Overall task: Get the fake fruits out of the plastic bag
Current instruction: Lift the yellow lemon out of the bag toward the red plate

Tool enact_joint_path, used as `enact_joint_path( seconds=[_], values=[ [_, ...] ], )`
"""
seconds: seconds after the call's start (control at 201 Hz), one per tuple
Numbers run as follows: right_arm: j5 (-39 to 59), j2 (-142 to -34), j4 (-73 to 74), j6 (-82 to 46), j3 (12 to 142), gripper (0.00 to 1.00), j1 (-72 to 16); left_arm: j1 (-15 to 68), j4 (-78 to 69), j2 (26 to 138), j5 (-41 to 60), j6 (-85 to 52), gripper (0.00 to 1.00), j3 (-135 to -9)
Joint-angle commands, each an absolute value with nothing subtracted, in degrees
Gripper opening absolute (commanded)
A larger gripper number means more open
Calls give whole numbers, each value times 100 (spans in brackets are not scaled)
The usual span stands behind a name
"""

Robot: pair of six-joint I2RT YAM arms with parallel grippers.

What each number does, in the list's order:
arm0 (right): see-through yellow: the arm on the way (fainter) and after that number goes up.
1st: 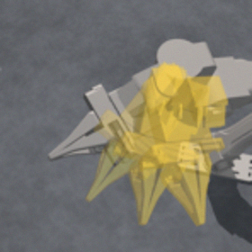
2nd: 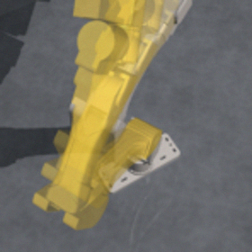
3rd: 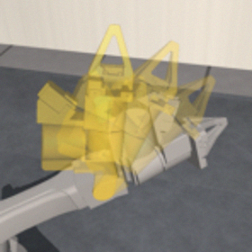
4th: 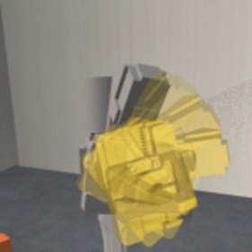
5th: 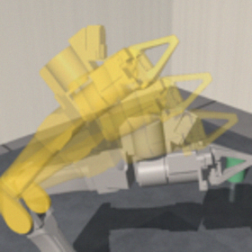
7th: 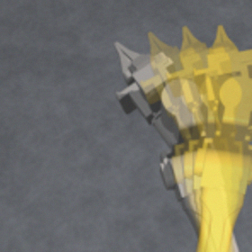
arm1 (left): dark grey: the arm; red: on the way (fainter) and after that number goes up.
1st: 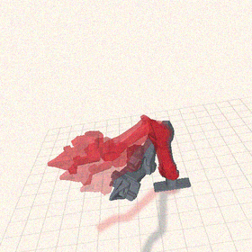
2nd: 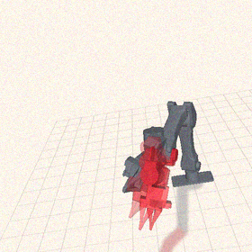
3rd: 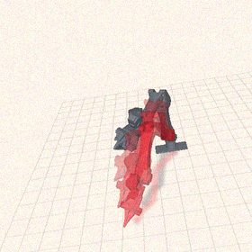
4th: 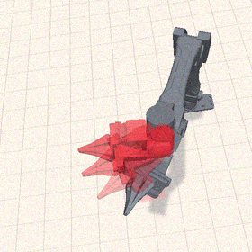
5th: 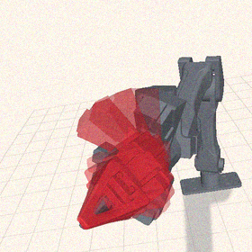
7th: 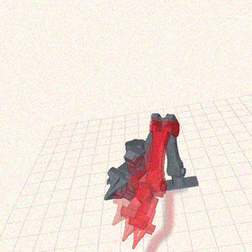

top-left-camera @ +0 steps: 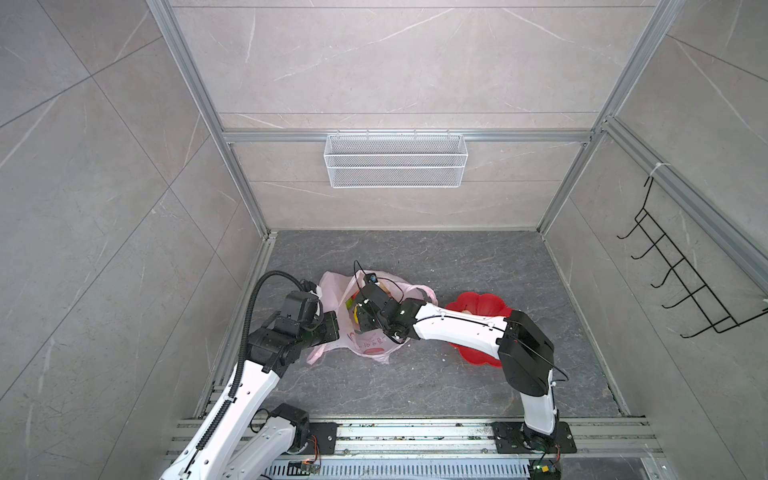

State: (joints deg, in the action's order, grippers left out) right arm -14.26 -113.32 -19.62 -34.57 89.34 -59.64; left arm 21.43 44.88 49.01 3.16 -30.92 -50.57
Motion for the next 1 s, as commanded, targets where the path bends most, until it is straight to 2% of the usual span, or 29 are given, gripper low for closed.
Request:
enact_joint_path(
  seconds=[0.0, 0.413, 0.727, 0.996],
  values=[
    [-1348, -10896, -2303, -3182, 8868, 42, -6020, 2132, 4256, 4930, 397, -3138, 4, -5291],
    [-1323, -9415, -2880, -2981, 8380, 41, -6051, 2129, 4113, 4984, 535, -3091, 3, -5188],
    [-1823, -8231, -3547, -2860, 8079, 41, -5967, 2130, 3981, 5125, 589, -3050, 3, -5179],
    [-2293, -7161, -3920, -2893, 7487, 41, -5465, 2133, 3920, 5197, 619, -3022, 3, -5185]
  ],
)
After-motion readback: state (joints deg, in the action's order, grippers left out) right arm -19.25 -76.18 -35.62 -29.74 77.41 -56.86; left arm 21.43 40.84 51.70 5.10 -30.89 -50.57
